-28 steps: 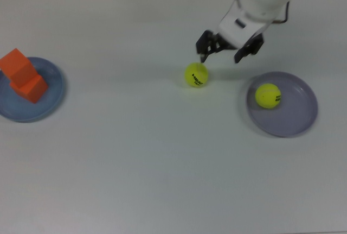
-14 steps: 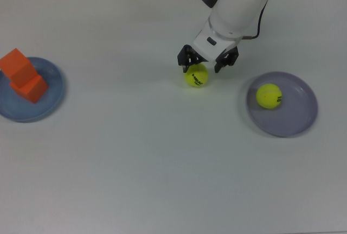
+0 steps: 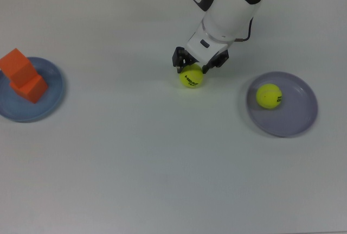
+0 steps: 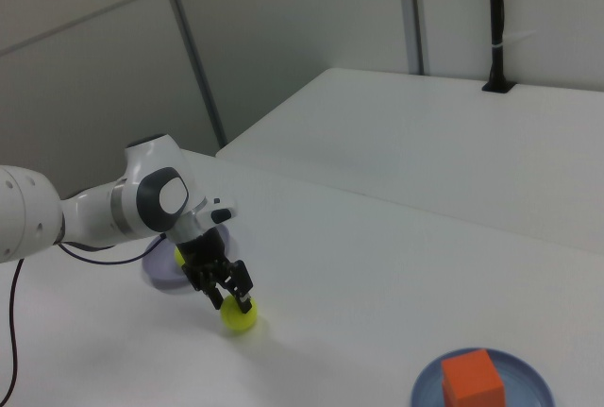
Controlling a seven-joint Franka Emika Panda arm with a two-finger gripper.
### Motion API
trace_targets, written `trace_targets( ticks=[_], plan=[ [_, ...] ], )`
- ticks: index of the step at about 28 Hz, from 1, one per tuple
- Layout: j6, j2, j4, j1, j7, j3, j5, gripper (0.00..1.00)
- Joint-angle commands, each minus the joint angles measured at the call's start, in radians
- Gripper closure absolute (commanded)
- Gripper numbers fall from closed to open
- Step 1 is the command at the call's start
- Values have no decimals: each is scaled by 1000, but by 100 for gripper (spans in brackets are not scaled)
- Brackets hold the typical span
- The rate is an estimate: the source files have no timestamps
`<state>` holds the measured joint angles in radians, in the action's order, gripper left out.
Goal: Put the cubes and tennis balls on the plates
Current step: 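Grasp the second yellow tennis ball with the gripper, then place the second tennis ball beside the first on the lavender plate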
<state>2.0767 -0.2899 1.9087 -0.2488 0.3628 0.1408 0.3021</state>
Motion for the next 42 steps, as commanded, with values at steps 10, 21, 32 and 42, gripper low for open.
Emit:
trace_targets(
  ticks=[10,21,32,42],
  plan=[
    [29,-3,1,-15,-5,-1,23,86],
    [-1,-24,-207,-52,4,36,3,86],
    [130,-173,-310,-210,88,36,61,82],
    [145,-206,-306,-251,186,36,161,81]
  ],
)
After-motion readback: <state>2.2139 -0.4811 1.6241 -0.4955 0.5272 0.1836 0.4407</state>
